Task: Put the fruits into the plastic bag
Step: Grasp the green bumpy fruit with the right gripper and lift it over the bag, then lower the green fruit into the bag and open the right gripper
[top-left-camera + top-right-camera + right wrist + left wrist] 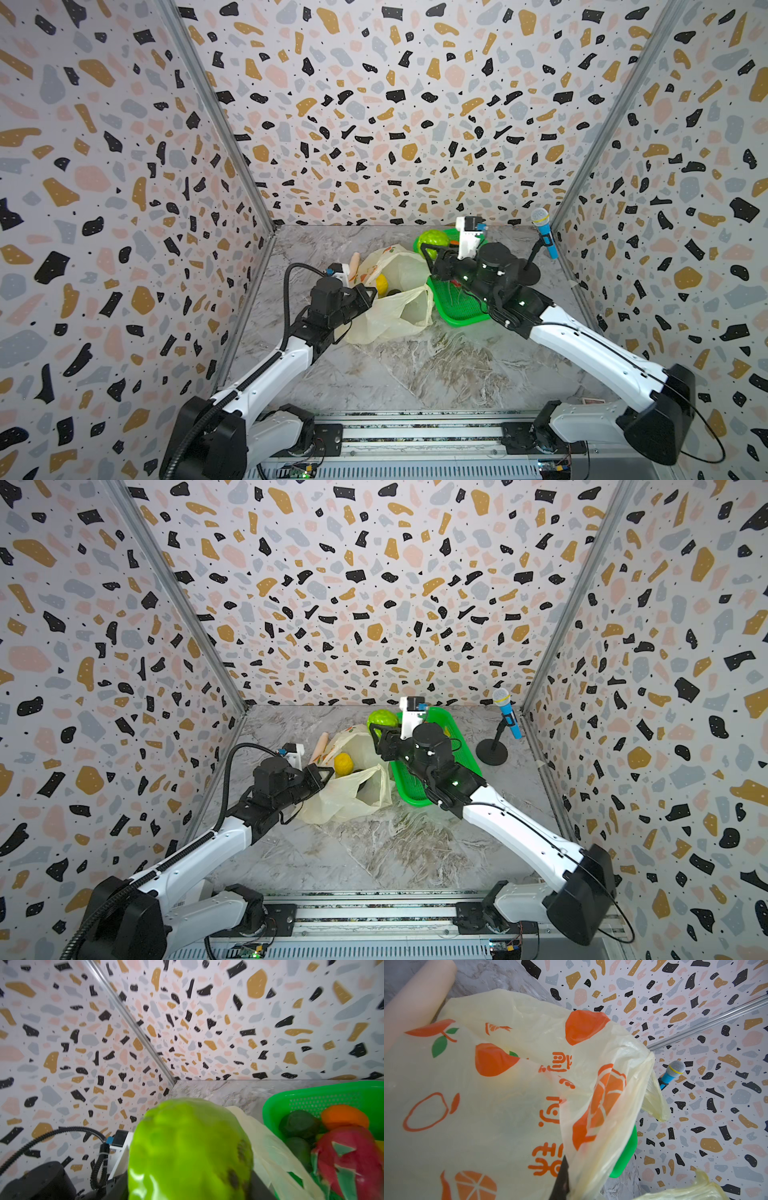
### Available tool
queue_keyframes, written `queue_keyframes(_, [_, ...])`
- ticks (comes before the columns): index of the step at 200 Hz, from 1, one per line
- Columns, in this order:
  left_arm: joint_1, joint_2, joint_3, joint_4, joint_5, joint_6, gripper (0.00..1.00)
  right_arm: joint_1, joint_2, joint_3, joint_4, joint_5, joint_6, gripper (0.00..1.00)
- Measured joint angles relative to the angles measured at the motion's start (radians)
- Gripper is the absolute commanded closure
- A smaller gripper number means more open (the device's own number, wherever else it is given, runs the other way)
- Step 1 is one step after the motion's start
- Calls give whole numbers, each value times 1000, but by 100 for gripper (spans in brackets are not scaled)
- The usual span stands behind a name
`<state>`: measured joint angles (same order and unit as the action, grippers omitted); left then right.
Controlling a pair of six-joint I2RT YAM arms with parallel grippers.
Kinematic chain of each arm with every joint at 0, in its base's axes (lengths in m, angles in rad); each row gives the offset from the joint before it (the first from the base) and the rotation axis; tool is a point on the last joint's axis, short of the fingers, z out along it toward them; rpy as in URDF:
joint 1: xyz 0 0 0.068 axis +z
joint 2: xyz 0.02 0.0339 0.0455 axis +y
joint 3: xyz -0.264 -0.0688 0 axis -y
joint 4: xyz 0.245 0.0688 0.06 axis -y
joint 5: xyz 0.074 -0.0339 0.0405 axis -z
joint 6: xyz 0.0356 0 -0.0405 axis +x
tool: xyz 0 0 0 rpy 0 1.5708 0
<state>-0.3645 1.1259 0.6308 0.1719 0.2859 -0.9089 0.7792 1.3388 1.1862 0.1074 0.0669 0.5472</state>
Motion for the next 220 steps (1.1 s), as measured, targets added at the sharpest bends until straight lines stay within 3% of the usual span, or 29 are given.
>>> queue_keyframes(41, [0, -15, 0, -16, 0, 1, 100, 22, 190, 10, -43, -135, 31, 64])
queue_keyframes(104, [0, -11, 11, -43, 5, 39, 100, 26, 278, -28, -49, -259, 114, 59])
queue_keyframes(123, [0, -9, 27, -56, 9, 55, 100, 26, 362, 39, -70, -268, 113, 34])
queue_keyframes(142, [0, -10, 41, -63, 9, 61, 100, 26, 462, 149, -95, -277, 98, 14])
queue_keyframes(172, [0, -10, 42, -76, 8, 61, 100, 26, 509, 232, -100, -285, 76, 11])
queue_keyframes(220, [0, -10, 42, -83, 8, 61, 100, 26, 386, 166, -92, -333, 14, 11])
